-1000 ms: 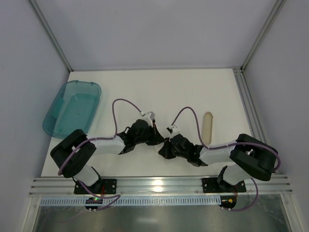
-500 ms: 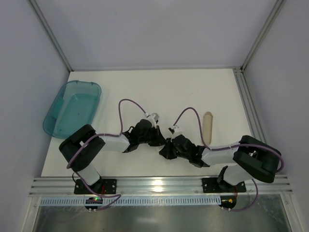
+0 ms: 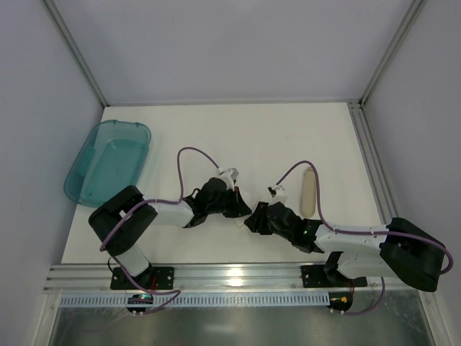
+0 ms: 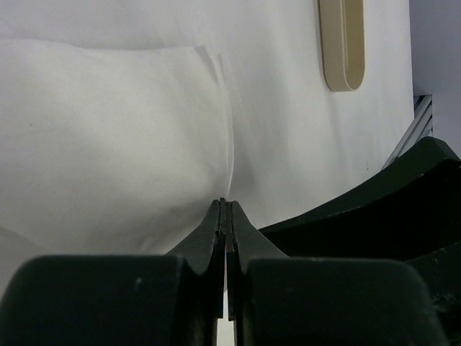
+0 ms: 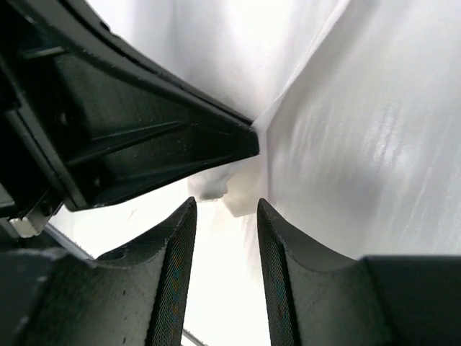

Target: Place the utensils on the paper napkin and roll it up

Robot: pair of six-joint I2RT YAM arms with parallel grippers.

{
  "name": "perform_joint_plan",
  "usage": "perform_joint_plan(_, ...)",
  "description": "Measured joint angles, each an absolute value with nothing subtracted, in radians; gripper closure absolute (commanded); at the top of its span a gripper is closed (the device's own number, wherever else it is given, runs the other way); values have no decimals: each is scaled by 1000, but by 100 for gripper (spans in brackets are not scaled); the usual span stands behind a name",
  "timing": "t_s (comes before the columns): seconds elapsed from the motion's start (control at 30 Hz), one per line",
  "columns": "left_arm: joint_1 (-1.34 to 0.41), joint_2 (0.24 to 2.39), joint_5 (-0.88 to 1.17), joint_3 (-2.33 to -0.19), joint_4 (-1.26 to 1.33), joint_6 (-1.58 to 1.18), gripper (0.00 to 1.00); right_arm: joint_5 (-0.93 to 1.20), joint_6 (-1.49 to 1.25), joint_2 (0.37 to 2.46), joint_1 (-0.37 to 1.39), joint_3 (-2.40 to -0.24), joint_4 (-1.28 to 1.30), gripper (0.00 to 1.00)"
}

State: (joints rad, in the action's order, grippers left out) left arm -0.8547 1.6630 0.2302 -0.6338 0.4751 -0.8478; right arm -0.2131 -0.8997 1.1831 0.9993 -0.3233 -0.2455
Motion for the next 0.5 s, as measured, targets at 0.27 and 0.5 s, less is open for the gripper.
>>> perform_joint_plan(0.27,-858,1675,237,-634,483,-848,100,-267,-922,1219,999,-324,-232,58)
perform_joint_plan(0.5,-861,1694,241,-636,483,-848,100,-269,-923,1262,997,-322,-284,53)
